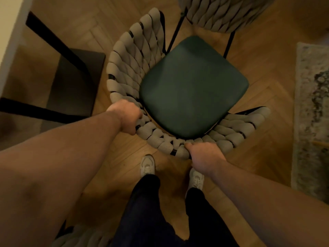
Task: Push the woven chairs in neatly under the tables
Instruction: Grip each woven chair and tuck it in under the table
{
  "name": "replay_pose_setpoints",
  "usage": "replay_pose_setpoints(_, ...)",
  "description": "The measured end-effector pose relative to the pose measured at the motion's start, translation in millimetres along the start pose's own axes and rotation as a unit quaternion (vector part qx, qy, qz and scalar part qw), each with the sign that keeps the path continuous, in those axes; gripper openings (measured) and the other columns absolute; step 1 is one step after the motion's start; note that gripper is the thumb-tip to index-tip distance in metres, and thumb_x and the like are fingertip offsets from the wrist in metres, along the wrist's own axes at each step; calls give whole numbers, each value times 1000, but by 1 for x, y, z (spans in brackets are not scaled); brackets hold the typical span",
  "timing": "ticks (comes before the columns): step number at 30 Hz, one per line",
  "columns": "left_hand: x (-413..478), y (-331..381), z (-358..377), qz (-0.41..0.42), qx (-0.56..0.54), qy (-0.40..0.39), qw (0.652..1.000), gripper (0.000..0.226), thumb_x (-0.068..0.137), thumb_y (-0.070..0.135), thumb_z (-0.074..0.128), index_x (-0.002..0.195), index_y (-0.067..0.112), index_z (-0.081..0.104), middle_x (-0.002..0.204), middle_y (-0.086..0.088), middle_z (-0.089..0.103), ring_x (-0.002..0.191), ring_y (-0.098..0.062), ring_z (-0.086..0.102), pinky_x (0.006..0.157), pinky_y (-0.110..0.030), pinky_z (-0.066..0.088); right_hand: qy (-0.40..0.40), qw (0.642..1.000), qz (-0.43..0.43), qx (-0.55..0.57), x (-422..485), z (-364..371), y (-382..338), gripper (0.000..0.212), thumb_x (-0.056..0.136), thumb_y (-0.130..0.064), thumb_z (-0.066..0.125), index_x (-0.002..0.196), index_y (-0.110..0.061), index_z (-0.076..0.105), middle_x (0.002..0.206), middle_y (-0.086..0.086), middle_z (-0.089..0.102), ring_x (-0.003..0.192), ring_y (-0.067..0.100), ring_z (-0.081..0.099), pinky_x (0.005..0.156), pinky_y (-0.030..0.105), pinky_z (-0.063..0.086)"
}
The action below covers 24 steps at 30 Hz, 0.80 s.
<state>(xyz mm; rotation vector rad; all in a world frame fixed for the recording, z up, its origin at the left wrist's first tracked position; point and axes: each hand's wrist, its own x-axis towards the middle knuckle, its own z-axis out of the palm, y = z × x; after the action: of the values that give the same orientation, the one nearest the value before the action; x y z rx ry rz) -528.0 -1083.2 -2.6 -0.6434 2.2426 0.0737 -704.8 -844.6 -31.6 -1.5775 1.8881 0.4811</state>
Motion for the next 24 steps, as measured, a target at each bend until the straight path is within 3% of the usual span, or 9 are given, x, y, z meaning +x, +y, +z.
replay_pose_setpoints(4, -26, 35, 15, -41, -60, -12, 997, 48, 82, 50, 72, 127, 34, 68, 100, 5, 68, 91, -15, 65, 84, -36, 60, -7, 997, -42, -61, -11, 1, 33, 45, 107, -14, 44, 148, -29, 52, 126, 2, 69, 113, 28, 68, 94, 45, 52)
replay_pose_setpoints(10, -67, 94, 37, -100, -152, -29, 983, 37, 83, 51, 64, 114, 32, 68, 97, 4, 68, 90, -19, 66, 81, -38, 58, -3, 980, -98, -174, -14, -11, 66, 40, 110, -16, 43, 145, -29, 56, 125, 3, 71, 114, 26, 68, 84, 38, 45)
replay_pose_setpoints(15, -93, 122, 63, -144, -199, -28, 969, 33, 84, 53, 62, 107, 30, 68, 94, 5, 68, 89, -20, 67, 79, -37, 58, 2, 972, -121, -199, 2, -17, 70, 30, 110, -25, 49, 133, -32, 65, 119, -2, 72, 112, 22, 66, 101, 42, 49)
replay_pose_setpoints(18, -102, 127, 77, -148, -232, -20, 961, 32, 89, 57, 62, 105, 29, 66, 92, 6, 65, 85, -17, 65, 78, -38, 59, 18, 962, -136, -235, 13, -26, 64, 32, 111, -26, 47, 136, -34, 64, 122, -1, 71, 116, 23, 65, 105, 43, 46)
replay_pose_setpoints(21, -115, 127, 86, -147, -260, -9, 954, 37, 89, 58, 62, 112, 29, 65, 104, 4, 68, 95, -21, 67, 78, -38, 56, 20, 946, -145, -290, 20, -38, 54, 36, 111, -25, 41, 138, -34, 63, 131, 0, 71, 124, 25, 63, 115, 46, 39)
replay_pose_setpoints(24, -124, 121, 92, -144, -314, -1, 938, 39, 89, 55, 65, 121, 33, 62, 111, 6, 68, 104, -21, 66, 89, -41, 58, 40, 943, -122, -308, 26, -38, 42, 34, 110, -25, 41, 132, -34, 66, 133, -1, 70, 127, 25, 61, 121, 49, 34)
